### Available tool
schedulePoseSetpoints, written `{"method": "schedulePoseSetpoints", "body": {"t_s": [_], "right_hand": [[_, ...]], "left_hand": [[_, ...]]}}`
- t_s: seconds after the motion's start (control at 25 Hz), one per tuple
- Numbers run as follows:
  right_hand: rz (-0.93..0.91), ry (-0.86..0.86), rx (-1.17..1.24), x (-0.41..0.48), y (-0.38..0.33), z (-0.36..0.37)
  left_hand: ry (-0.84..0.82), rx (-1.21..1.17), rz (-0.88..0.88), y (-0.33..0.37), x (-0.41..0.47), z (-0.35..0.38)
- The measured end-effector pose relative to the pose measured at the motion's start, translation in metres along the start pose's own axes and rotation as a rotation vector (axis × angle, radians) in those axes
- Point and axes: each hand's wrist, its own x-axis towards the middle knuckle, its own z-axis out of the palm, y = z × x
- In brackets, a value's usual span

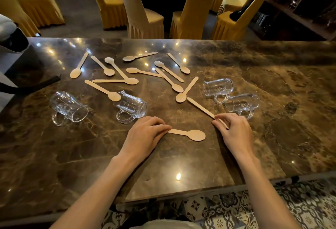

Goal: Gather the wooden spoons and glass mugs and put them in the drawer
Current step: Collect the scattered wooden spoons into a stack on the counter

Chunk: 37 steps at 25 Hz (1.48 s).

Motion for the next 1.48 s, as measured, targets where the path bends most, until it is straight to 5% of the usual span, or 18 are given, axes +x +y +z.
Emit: {"method": "schedulePoseSetpoints", "body": {"t_s": [0.44, 0.6, 0.76, 1.08, 1.48], "right_hand": [[0.056, -0.267, -0.052, 0.011, -0.009, -0.001], [-0.232, -0.246, 0.103, -0.016, -0.046, -0.016], [-0.598, -0.463, 0.234, -0.059, -0.095, -0.009], [-0.607, -0.504, 0.173, -0.077, -0.088, 0.020], [-0.557, -0.567, 0.161, -0.069, -0.085, 0.013]], "left_hand": [[0.057, -0.023, -0.070, -0.008, -0.093, -0.025], [0.169, -0.145, -0.136, -0.012, -0.093, -0.033], [0.282, -0.151, -0.258, -0.037, -0.087, -0.053], [0.319, 0.037, -0.233, -0.078, -0.045, -0.100], [-0.015, 0.388, -0.312, -0.130, 0.050, -0.127]]}}
